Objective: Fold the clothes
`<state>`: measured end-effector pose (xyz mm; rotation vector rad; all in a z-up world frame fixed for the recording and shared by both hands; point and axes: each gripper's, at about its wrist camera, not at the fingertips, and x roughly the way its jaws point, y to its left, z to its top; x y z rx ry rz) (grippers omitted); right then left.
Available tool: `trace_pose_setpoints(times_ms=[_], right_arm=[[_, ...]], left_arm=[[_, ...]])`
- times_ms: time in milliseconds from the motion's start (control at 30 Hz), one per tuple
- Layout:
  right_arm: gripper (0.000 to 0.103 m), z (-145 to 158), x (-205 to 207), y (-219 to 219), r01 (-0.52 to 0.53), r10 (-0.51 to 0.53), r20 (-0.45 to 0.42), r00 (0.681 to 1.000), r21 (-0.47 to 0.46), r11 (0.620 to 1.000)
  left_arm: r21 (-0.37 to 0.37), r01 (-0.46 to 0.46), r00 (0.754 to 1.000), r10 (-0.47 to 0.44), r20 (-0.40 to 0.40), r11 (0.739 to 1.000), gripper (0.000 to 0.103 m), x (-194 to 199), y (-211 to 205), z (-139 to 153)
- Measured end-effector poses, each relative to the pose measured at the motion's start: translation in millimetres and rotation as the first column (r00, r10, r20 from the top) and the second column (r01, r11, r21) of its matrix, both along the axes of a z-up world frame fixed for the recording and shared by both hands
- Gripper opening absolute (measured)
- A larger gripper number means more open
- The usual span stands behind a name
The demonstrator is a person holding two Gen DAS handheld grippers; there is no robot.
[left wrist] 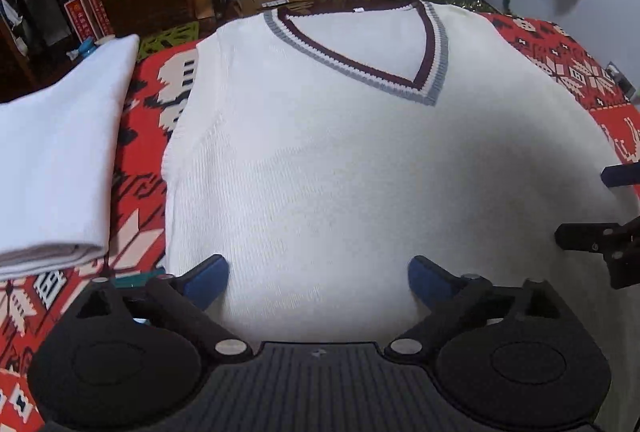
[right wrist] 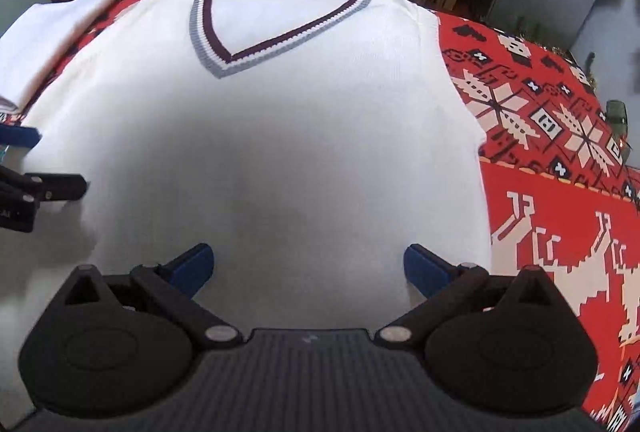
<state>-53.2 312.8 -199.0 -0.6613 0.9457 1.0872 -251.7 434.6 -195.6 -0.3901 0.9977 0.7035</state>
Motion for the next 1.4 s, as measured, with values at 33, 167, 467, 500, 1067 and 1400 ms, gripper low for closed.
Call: trace_pose_setpoints(times_ms=[33,167,467,500,1067,1400], right_arm=[[0.103,0.2,1.2,0.7,0.007,-0.007,-0.004,1.0,-0.001,1.0],[0.103,1.1,4.0,7.5,0.047,-0.047,-0.009,0.999,-0.019,0.999],[0.103,-0.6,0.8,5.1,0.054,-0.054,0.017,0.998,0.03,0.998],[0.103,-0.6,0.1,3.6,0.053,-0.054,0.02,0.998,0.041,0.998],[0.103,-2.9,-3.4,1.5,0.062,-0.066,0.042,0.997,0.082,0.995],[0.072,37.0,46.9,-8.7,0.192,-0.188,-0.043,0.981,0.19,0.963]], left_arm=[[-0.009,-0.019,1.0,0.019,-0.005,1.0,0.103,0.3,1.6,0.0],[-0.014,-0.044,0.999,0.044,-0.018,0.999,0.103,2.6,4.0,-0.2],[0.035,-0.049,0.999,0.048,0.023,0.998,0.103,-2.1,-4.6,-2.3],[0.035,-0.05,0.998,0.049,0.024,0.998,0.103,-2.3,-4.5,-2.2],[0.056,-0.107,0.994,0.105,0.036,0.993,0.103,1.1,-8.0,-3.5],[0.053,-0.169,0.98,0.162,0.118,0.984,0.069,-24.4,31.0,39.3]])
